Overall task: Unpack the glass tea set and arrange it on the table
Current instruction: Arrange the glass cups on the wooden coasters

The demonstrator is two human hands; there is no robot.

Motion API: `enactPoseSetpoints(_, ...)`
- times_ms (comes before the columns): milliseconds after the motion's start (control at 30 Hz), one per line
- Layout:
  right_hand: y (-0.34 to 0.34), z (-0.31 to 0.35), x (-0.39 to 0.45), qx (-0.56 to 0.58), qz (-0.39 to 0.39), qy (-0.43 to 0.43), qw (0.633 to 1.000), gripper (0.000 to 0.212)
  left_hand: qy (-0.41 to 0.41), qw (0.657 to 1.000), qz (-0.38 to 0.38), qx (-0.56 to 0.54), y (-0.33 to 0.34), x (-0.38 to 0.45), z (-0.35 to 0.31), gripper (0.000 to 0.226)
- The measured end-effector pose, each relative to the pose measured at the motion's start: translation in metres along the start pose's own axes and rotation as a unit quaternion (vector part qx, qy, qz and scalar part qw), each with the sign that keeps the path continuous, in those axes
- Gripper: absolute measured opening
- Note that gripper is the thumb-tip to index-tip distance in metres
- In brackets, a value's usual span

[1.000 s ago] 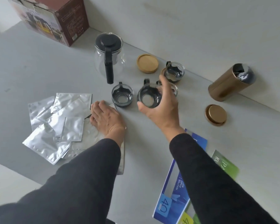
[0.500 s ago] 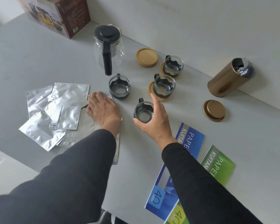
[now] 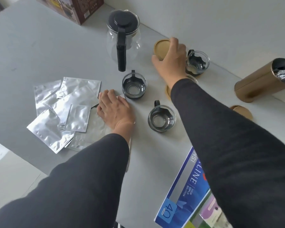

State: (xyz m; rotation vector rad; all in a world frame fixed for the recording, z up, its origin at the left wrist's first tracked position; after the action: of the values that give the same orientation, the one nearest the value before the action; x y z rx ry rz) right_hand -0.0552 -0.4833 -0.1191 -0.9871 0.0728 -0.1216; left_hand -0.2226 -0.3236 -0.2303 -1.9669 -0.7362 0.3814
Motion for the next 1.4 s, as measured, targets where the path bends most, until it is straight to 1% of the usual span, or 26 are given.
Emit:
enactPoseSetpoints(67,0.013,-0.001,0.018,-0.024,0.023,0.027,0.999,0.061,-0.005,1.000,-0.003,0.004,0.000,-0.001,-0.001,0.036)
enactPoseSetpoints(200,0.029,-0.011,0.046,-0.059,0.048,0.079,0.994,0.074,-0.013,1.000,-0.007,0.011,0.001,0.000,-0.002,0.035)
enactPoseSetpoints(333,0.034,-0.020,0.065,-0.081,0.071,0.118,0.987,0.076,-0.014,1.000,-0.009,0.019,0.002,0.000,-0.001,0.036)
enactPoseSetpoints(467,0.042,-0.027,0.075,-0.091,0.096,0.140,0.981,0.080,-0.018,1.000,-0.006,0.021,0.002,-0.001,-0.001,0.037)
enactPoseSetpoints(600,0.044,-0.031,0.081,-0.103,0.101,0.140,0.980,0.085,-0.015,1.000,-0.004,0.022,0.002,0.000,-0.002,0.034)
enactPoseSetpoints(700,0.037,-0.028,0.077,-0.102,0.086,0.118,0.984,0.088,-0.014,1.000,-0.003,0.023,0.002,0.001,-0.002,0.034)
enactPoseSetpoints(833,0.023,-0.017,0.061,-0.137,0.056,0.027,0.989,0.087,-0.013,1.000,0.002,0.019,0.001,0.001,-0.003,0.035)
enactPoseSetpoints(933,0.020,-0.005,0.042,-0.178,0.083,-0.052,0.979,0.087,-0.013,1.000,-0.002,0.012,0.000,0.000,-0.004,0.035)
enactPoseSetpoints(1033,0.028,-0.001,0.023,-0.228,0.133,-0.104,0.959,0.088,-0.012,1.000,0.003,0.012,0.000,0.000,-0.004,0.035)
enactPoseSetpoints(1133,0.040,-0.005,0.009,-0.256,0.165,-0.116,0.946,0.094,-0.010,1.000,-0.001,0.013,-0.001,-0.001,-0.005,0.035)
enactPoseSetpoints(1233,0.046,-0.011,0.002,-0.270,0.165,-0.107,0.943,0.096,-0.009,1.000,-0.006,0.014,-0.002,0.000,-0.006,0.035)
enactPoseSetpoints(1400,0.051,-0.014,0.001,-0.272,0.157,-0.102,0.944,0.092,-0.004,1.000,-0.003,0.020,0.000,0.000,-0.004,0.035)
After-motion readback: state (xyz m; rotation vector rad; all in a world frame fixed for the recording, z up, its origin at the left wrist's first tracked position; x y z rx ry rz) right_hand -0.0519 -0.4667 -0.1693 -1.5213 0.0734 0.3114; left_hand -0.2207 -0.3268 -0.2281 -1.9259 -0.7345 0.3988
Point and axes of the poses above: each hand's wrist, its own x-axis towards the middle knuckle, its own y-axis out of the palm, z = x × y, the point moved 9 cm from there along x, towards the middle knuckle, and after that the axes turned 14 degrees about y, right-handed, at the moved point
